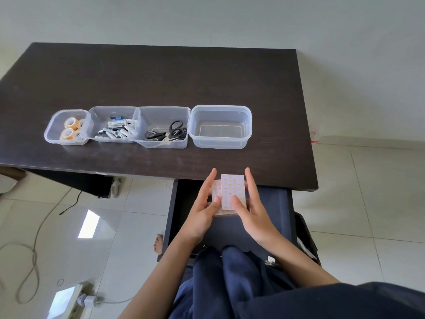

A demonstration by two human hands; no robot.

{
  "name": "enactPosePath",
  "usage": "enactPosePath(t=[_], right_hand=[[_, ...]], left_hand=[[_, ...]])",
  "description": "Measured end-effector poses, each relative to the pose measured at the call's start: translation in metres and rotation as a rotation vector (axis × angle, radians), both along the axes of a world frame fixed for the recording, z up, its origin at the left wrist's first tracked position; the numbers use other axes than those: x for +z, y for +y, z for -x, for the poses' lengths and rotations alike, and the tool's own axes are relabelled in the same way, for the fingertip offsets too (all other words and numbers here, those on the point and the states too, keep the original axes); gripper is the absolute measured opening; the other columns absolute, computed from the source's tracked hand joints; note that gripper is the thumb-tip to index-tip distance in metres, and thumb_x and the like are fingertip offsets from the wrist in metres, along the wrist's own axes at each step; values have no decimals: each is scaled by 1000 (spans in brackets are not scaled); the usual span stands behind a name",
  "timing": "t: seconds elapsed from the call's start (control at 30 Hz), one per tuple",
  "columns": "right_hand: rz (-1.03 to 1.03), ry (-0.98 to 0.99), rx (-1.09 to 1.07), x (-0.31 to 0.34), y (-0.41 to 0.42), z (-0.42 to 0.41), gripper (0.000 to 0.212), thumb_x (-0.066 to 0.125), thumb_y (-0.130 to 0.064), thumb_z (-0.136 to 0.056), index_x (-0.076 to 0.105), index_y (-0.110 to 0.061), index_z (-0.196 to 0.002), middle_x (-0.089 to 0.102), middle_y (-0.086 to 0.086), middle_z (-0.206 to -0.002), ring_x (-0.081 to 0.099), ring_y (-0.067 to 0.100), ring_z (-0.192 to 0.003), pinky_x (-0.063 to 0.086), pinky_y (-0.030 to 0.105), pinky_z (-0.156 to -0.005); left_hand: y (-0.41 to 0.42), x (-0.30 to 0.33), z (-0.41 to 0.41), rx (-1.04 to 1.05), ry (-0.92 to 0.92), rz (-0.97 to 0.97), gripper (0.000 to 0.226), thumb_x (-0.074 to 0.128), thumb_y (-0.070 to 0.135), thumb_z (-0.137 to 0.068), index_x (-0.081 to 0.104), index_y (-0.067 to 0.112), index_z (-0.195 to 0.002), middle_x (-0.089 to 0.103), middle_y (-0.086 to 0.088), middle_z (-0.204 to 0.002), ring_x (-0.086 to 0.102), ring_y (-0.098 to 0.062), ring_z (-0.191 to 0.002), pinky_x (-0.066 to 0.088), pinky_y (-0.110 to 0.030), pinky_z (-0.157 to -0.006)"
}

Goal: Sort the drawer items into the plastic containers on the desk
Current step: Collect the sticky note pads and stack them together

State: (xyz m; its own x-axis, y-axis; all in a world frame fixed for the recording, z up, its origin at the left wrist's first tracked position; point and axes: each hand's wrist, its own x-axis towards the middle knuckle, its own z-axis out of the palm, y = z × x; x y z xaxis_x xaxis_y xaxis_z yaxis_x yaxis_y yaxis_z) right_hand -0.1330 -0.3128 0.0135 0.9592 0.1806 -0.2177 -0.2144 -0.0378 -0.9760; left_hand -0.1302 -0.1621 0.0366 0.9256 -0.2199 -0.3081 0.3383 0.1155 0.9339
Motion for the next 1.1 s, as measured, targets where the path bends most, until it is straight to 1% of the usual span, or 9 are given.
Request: enactPosePath(t=[0.17,0.33,0.43,0.53,0.63,0.73,0.83,1.0,1.1], right_hand=[[-31,-6,6,3,-1,1,80,64,-54,-81,13,-55,-143,25,-6,-157,30,18,-143,29,49,-116],[44,-21,44,4,1,2,85,59,-44,-82,8,-36,-150,20,-4,-157,27,9,-143,31,43,-116],[130,-55,77,4,2,2,92,61,-54,-81,1,-40,-150,15,-4,-157,20,13,-145,32,47,-115],[196,-87,122,4,4,1,97,58,-67,-77,-4,-46,-147,3,-1,-159,4,14,-148,29,49,-115],[234,-123,148,4,5,0,99,61,-60,-77,-7,-46,-147,-4,4,-158,-3,13,-148,30,48,-115],[244,-132,172,3,5,-1,103,67,-54,-74,-5,-45,-148,-5,5,-157,2,12,-148,33,43,-114],[261,-163,172,1,5,-2,105,75,-46,-73,1,-47,-148,-2,7,-157,-5,15,-148,32,40,-115],[238,-186,129,0,7,-1,103,81,-28,-73,11,-36,-147,6,8,-156,-6,9,-148,20,7,-110],[249,-226,84,-3,7,-1,102,82,-32,-69,17,-34,-147,17,4,-153,2,13,-148,17,10,-114]], left_hand=[[-1,5,-3,12,46,-7,66,48,33,-88,14,52,-141,57,-4,-123,57,-17,-118,38,-47,-109],[-2,10,-3,13,80,41,52,37,45,-88,13,57,-134,47,8,-142,48,-14,-131,32,-46,-113],[-4,12,-3,7,82,31,55,31,49,-88,5,54,-136,51,15,-135,50,-10,-127,32,-45,-114],[-6,15,-3,3,72,17,53,28,53,-94,-1,51,-139,44,12,-143,45,-9,-132,30,-41,-115],[-7,16,-2,5,83,8,58,22,47,-92,-5,46,-143,31,4,-153,39,-8,-135,30,-33,-114],[-6,14,-3,1,91,-2,55,21,42,-96,-3,44,-146,33,8,-150,43,-1,-129,38,-22,-106],[-5,12,-4,11,100,-6,54,23,36,-99,-2,42,-147,40,9,-143,44,1,-127,40,-19,-103],[-4,8,-5,25,82,-37,54,30,37,-101,-1,46,-145,33,3,-151,39,-9,-135,30,-32,-115],[-4,7,-5,32,84,-36,52,27,35,-103,0,46,-146,32,3,-152,39,-10,-136,28,-35,-116]])
